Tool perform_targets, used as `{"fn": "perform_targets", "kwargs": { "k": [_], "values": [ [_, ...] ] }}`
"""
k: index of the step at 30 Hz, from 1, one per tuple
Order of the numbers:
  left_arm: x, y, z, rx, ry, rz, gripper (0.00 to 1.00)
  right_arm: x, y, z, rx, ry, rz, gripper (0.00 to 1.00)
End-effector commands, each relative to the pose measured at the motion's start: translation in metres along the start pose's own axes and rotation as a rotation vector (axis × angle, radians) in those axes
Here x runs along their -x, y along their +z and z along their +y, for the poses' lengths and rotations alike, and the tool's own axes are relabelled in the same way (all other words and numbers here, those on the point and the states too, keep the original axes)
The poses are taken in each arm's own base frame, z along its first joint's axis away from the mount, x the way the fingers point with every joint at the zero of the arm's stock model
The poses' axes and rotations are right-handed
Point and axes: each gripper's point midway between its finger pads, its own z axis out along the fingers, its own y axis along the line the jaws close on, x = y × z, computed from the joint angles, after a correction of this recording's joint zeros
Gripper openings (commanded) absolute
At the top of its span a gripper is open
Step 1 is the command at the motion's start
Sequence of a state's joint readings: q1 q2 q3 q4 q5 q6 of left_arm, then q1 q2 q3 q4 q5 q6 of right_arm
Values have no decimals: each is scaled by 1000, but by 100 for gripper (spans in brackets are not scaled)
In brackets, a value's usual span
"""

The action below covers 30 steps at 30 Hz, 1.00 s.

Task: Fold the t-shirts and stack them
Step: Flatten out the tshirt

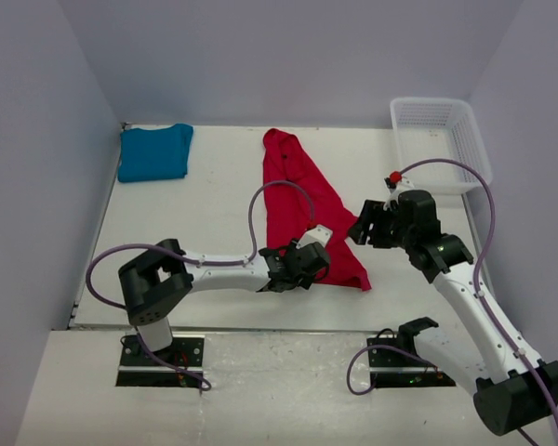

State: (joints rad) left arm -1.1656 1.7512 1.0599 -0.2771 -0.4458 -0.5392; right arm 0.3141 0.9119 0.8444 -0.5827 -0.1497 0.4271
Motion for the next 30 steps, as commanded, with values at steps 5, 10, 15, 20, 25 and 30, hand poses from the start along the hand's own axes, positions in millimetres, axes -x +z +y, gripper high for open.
{"fn": "perform_targets", "kwargs": {
  "k": [5, 10, 15, 20, 25, 30],
  "values": [
    [11, 12, 0, 70, -2, -17, 45, 12, -5, 12, 54, -9, -55, 62],
    [3, 15, 0, 69, 1, 4, 38, 14, -3, 12, 51, -9, -59, 62],
    [0, 12, 0, 58, -7, 13, 39, 14, -2, 14, 64, -6, -62, 62],
    [4, 5, -4, 41, -9, -1, 48, 12, 2, 15, 72, 0, -49, 62],
    [4, -1, -19, -12, -5, -1, 51, 10, 4, 14, 72, 1, -42, 62],
    [-5, 2, -22, -5, 4, 21, 45, 12, 1, 17, 81, -5, -50, 62]
  ]
}}
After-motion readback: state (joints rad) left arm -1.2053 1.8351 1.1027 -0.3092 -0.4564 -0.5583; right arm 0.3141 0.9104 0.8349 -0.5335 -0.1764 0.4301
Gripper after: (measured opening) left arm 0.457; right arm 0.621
